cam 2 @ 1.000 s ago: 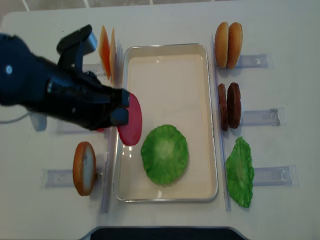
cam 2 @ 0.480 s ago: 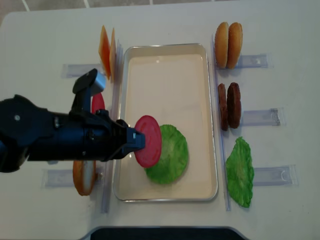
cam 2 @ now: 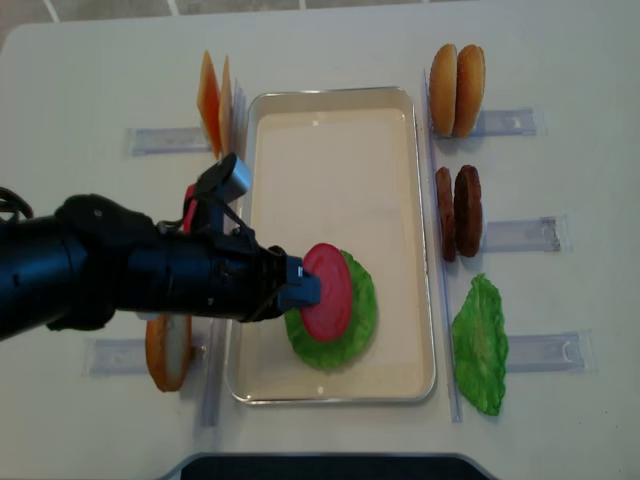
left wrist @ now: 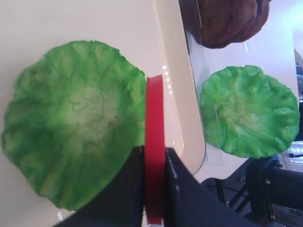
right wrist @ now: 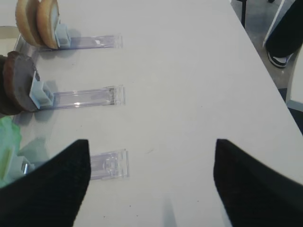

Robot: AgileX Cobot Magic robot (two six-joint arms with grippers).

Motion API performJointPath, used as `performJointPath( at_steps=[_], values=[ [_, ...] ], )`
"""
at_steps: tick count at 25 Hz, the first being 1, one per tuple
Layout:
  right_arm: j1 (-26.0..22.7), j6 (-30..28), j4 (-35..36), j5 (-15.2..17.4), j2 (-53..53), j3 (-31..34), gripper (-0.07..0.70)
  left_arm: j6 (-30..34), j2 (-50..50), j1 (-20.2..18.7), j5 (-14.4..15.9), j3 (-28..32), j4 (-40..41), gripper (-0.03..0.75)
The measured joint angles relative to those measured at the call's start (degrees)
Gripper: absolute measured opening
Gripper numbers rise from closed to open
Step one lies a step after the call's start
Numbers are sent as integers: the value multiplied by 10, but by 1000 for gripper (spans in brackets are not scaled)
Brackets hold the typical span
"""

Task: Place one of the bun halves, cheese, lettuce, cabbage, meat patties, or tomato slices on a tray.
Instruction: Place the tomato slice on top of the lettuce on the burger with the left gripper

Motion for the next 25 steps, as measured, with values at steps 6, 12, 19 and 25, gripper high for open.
performJointPath(
  at_steps=[6,12,19,25],
  values=[
    [0,0,0,0,0,0,541,55,34,0,17,0,-45,56],
    [0,0,0,0,0,0,541,82,41,0,17,0,-59,56],
    [0,0,0,0,0,0,541,111,41,0,17,0,-73,55],
    [0,0,0,0,0,0,541,141,41,0,19,0,-103,55]
  ],
)
